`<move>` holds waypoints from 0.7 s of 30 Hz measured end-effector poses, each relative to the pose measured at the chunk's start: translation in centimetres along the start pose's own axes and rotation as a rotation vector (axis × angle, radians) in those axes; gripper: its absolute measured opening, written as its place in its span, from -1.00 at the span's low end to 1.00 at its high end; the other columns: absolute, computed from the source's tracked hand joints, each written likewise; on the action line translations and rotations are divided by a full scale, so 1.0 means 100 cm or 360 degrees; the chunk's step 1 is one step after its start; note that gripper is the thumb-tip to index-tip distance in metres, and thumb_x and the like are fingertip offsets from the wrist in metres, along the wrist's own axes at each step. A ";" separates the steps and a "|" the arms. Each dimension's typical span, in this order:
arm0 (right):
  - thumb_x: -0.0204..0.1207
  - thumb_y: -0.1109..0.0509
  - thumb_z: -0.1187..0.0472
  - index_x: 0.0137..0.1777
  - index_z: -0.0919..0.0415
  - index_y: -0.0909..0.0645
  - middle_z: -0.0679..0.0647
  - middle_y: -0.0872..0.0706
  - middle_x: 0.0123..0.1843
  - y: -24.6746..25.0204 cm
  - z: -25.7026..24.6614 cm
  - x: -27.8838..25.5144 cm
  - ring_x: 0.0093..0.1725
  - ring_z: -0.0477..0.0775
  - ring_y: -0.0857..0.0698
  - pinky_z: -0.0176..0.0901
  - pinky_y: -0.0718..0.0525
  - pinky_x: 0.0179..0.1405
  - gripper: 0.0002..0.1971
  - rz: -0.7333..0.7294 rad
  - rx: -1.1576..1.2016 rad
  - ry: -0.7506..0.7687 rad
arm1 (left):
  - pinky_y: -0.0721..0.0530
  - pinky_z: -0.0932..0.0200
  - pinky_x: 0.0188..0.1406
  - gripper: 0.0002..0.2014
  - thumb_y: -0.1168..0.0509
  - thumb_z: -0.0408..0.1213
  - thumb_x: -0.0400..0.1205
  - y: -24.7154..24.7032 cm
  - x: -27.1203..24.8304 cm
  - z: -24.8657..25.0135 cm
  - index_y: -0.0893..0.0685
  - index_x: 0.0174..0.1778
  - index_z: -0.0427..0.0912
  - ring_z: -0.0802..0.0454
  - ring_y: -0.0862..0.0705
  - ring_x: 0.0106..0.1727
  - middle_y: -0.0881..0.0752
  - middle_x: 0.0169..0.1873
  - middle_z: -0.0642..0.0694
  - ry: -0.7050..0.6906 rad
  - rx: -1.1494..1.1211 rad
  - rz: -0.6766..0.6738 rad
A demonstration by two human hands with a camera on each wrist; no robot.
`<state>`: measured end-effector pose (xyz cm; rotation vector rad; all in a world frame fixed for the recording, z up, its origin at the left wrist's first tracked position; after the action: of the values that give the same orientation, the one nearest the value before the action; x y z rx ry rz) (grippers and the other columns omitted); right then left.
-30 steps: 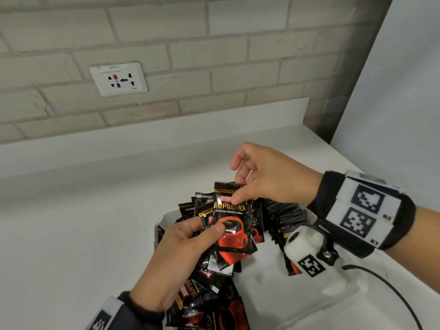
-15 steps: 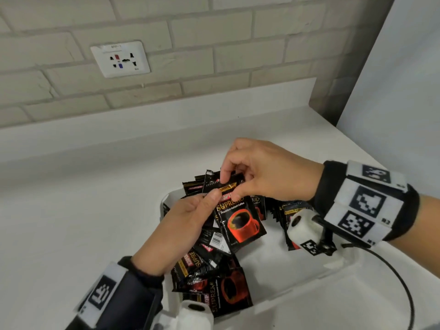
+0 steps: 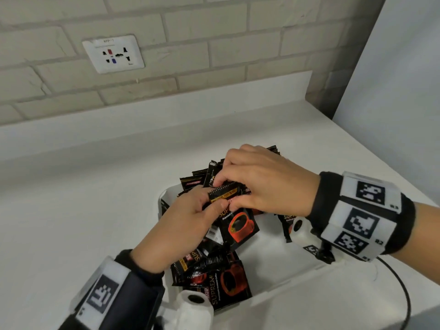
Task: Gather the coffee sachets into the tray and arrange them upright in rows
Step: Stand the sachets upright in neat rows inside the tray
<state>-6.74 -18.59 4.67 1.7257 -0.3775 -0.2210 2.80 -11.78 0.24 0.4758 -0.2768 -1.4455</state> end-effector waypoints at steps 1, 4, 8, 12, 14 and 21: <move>0.46 -0.40 -0.06 0.31 -0.05 -0.53 -0.14 -0.45 0.01 0.001 0.000 0.000 0.02 -0.19 -0.27 -0.26 -0.26 0.08 -0.59 -0.0024 -0.0051 -0.0009 | -0.55 0.18 0.03 -0.85 -0.19 -0.12 0.64 0.000 -0.001 0.002 -0.62 -0.21 0.17 0.06 -0.67 0.02 -0.72 -0.05 -0.06 -0.0019 0.0031 0.0019; 0.45 -0.39 -0.09 0.05 -0.10 -0.54 -0.22 -0.32 -0.24 0.005 0.001 0.003 -0.11 -0.18 -0.30 -0.25 -0.26 -0.06 -0.78 -0.0054 -0.0078 -0.0051 | -0.52 0.27 0.00 -0.89 -0.23 -0.06 0.58 0.001 -0.003 0.009 -0.62 -0.20 0.27 0.18 -0.66 0.03 -0.68 -0.04 0.06 -0.0048 0.0021 0.0054; 0.37 -0.49 -0.03 -0.38 -0.12 -0.32 -0.20 -0.45 -0.30 0.010 0.008 0.007 -0.26 -0.18 -0.45 -0.21 -0.44 -0.26 -0.66 -0.0184 0.0071 -0.0198 | -0.65 0.17 0.07 -0.82 -0.35 -0.08 0.48 0.008 -0.003 0.008 -0.64 -0.05 0.28 0.18 -0.73 -0.02 -0.71 0.02 0.08 -0.0002 -0.0146 0.0125; 0.36 -0.53 0.05 -0.37 -0.07 -0.39 -0.16 -0.51 -0.40 0.013 0.025 0.008 -0.42 -0.18 -0.45 -0.27 -0.40 -0.42 -0.68 -0.0303 0.0121 -0.0316 | -0.76 0.26 -0.22 -0.73 -0.34 -0.37 0.55 0.026 -0.003 -0.001 -0.68 0.09 0.06 0.13 -0.80 -0.22 -0.82 -0.15 0.03 0.0070 -0.0341 0.0274; 0.36 -0.53 0.07 -0.34 -0.05 -0.39 -0.16 -0.51 -0.36 0.008 0.035 0.009 -0.38 -0.19 -0.44 -0.29 -0.37 -0.43 -0.69 -0.0399 0.0045 -0.0371 | -0.72 0.32 -0.37 -0.71 -0.32 -0.44 0.56 0.037 -0.004 -0.005 -0.70 0.04 0.07 0.14 -0.79 -0.29 -0.83 -0.24 0.05 0.0070 -0.0426 0.0360; 0.48 -0.41 0.18 -0.38 -0.01 -0.25 -0.14 -0.38 -0.35 -0.036 0.041 0.019 -0.28 -0.03 -0.47 -0.31 -0.35 -0.45 -0.63 -0.0696 -0.0339 -0.0307 | -0.71 0.36 -0.40 -0.69 -0.32 -0.48 0.54 0.052 -0.011 -0.017 -0.71 -0.02 0.08 0.13 -0.79 -0.33 -0.83 -0.29 0.07 0.0079 -0.0556 0.0453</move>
<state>-5.95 -22.54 0.49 1.5623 -0.1048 -0.7230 8.06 -10.17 1.34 0.1779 -0.0456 -1.1702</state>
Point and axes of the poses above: each hand's wrist, its own x-axis towards the middle knuckle, its own y-axis out of the back of the hand, z = x × y, the point moved 5 cm from there along x, towards the middle knuckle
